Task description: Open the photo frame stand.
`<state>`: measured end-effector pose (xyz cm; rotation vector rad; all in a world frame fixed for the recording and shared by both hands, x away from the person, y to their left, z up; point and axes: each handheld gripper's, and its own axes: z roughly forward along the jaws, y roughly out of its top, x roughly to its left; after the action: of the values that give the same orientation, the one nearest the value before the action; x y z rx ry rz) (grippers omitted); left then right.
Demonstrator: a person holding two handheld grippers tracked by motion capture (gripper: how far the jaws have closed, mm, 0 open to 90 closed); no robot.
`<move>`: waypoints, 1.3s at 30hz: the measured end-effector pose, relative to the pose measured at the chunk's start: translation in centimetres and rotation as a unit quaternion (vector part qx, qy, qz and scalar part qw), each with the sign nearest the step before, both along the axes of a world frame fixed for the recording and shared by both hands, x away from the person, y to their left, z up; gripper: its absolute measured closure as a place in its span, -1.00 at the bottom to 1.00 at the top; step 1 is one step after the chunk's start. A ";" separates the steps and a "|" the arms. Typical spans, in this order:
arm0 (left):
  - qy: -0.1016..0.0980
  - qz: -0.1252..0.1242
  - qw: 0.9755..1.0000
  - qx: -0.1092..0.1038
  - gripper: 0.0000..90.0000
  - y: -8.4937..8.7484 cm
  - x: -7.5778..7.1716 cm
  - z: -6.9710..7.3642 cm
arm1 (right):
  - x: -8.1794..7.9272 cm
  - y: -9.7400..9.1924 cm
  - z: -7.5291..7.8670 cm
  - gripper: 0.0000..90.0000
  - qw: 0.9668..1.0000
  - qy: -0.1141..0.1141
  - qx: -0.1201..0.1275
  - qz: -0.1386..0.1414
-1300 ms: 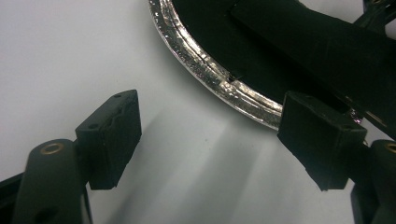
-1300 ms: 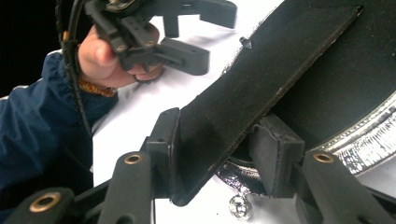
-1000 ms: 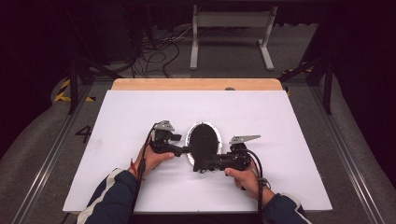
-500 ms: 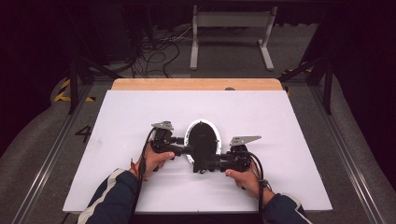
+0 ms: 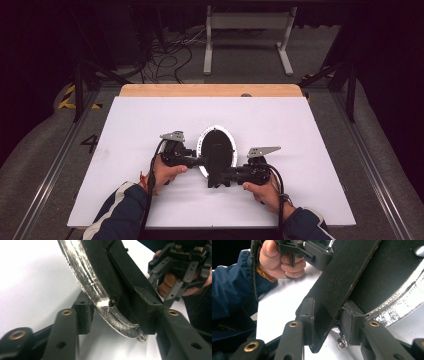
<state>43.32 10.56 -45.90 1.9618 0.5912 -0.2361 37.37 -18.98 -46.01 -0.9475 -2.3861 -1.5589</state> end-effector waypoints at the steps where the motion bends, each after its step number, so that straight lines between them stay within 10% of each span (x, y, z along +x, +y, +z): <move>1: -0.008 -0.001 1.000 0.003 0.26 0.0 -0.1 0.1 | -0.1 0.0 0.0 0.49 1.000 -0.002 -0.002 0.000; 10: -0.049 0.000 0.999 -0.005 0.43 -0.1 -1.1 1.3 | -0.3 -0.1 0.4 0.59 1.000 -0.010 -0.011 -0.003; 23: -0.163 0.025 0.986 0.017 0.58 -0.2 -2.9 2.8 | -0.8 -0.4 1.7 0.68 1.000 -0.020 0.000 0.003; 39: -0.180 0.002 0.982 0.060 0.57 -0.8 -3.4 2.3 | -1.1 -0.2 2.0 0.72 0.999 -0.029 -0.012 0.017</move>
<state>39.90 9.79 -43.57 2.0530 0.3778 0.1609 36.30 -19.19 -44.06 -0.8729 -2.4525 -1.5694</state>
